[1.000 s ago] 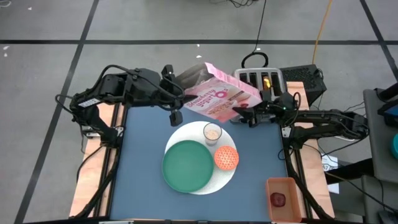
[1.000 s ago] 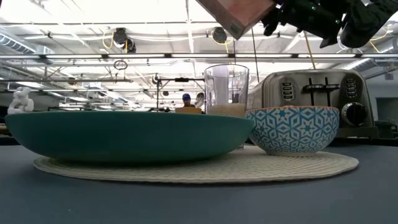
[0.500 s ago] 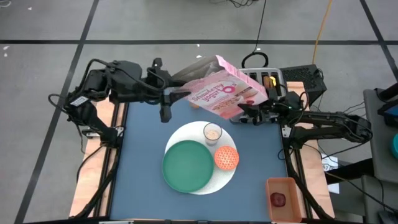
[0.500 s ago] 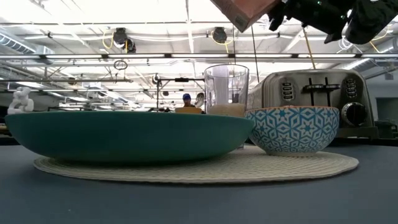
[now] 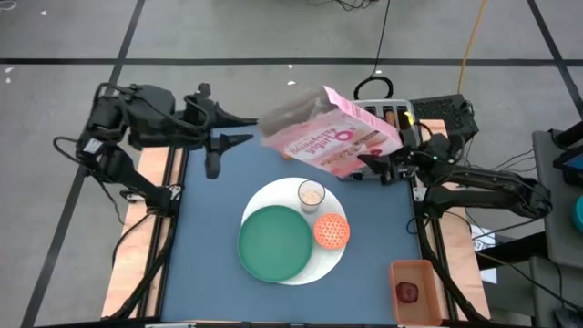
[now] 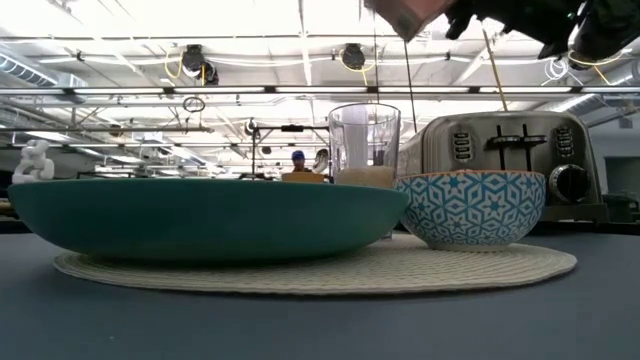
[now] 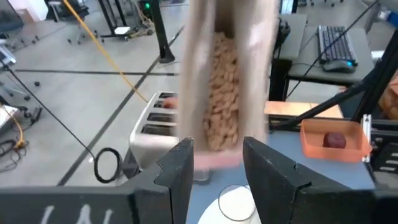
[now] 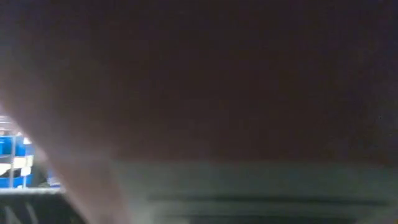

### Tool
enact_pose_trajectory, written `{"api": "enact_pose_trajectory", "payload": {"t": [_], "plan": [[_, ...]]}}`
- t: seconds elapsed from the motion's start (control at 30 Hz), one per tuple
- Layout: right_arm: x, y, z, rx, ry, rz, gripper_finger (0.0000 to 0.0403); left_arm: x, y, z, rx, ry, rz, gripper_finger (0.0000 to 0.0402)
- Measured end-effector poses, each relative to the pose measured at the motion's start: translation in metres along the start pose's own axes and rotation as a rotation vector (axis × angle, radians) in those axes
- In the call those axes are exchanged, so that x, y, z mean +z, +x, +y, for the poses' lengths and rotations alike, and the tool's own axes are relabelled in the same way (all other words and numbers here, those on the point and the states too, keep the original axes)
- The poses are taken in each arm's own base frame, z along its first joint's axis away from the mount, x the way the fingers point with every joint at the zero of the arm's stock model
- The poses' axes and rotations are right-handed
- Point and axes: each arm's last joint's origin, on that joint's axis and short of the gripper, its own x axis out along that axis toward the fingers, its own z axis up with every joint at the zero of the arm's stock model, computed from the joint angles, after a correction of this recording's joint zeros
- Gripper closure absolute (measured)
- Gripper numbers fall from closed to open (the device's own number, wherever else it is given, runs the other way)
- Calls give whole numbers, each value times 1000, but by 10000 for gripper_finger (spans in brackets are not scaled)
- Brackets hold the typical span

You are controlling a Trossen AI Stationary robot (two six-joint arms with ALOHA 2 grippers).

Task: Arrange a breakfast setting
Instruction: Pour the cereal into the orange bowl

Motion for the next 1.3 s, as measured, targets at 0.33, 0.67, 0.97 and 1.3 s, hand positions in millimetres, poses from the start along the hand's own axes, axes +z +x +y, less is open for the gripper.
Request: {"api": "enact_pose_trajectory", "payload": {"t": [0.33, 0.67, 0.97, 1.3], "plan": [[11, -16, 12, -19, -13, 65, 170, -19, 4, -9, 13, 31, 144, 256], [26, -39, 29, -26, -34, 95, 170, -77, 49, -15, 170, 55, 284, 256], [33, -62, 44, -35, -2, 127, 170, -134, 65, -10, 182, 5, 268, 256], [35, -86, 58, -41, 18, 158, 170, -150, 90, -18, 128, 38, 249, 256]]}}
